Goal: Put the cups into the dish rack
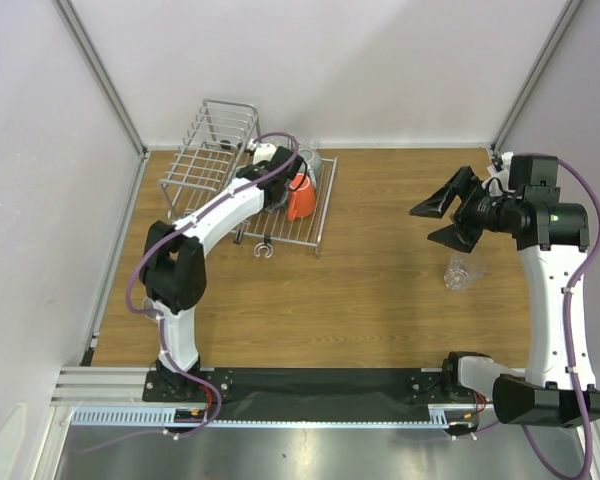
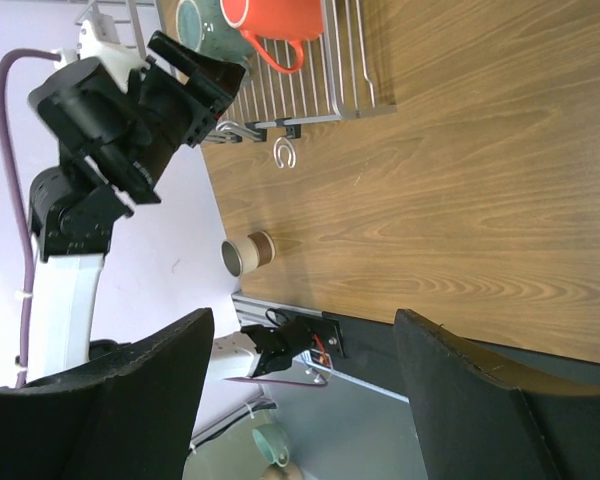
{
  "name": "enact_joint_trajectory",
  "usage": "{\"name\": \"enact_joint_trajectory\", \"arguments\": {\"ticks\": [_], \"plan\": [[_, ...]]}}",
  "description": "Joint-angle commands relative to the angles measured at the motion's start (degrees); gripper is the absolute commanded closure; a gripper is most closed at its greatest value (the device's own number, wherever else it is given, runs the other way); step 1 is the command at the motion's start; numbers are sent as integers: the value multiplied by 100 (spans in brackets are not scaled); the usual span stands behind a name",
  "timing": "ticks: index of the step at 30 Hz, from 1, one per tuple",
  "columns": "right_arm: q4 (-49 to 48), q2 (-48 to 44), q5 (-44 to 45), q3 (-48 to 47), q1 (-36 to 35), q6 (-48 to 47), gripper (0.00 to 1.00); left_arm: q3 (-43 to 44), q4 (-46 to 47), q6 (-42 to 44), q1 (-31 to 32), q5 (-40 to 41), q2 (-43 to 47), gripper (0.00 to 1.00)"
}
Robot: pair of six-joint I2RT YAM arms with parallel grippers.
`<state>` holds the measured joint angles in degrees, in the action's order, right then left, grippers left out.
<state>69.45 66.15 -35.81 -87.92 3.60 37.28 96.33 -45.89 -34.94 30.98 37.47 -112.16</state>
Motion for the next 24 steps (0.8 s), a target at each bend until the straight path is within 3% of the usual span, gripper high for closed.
{"name": "enact_joint_trajectory", "arguments": {"ticks": [1, 4, 7, 9, 17, 24], "plan": [[-186, -155, -180, -111, -26, 34, 21, 122, 10, 127, 48, -486, 563, 30], [-230, -208, -207, -76, -17, 78, 21, -193, 255, 600, 180, -1179, 844, 30], [-230, -269, -207, -67, 10, 113, 21, -754, 730, 891, 320, -1575, 1248, 20], [-239, -278, -233, -41, 27, 148, 21, -1001, 1037, 1050, 321, -1891, 1380, 19], [-327, -366, -295, 117, 80, 245, 21, -502, 1021, 1745, 294, -2824, 652, 18], [-160, -270, -277, -110, 141, 113, 21, -282, 1134, 1982, 215, -2860, 230, 17]]}}
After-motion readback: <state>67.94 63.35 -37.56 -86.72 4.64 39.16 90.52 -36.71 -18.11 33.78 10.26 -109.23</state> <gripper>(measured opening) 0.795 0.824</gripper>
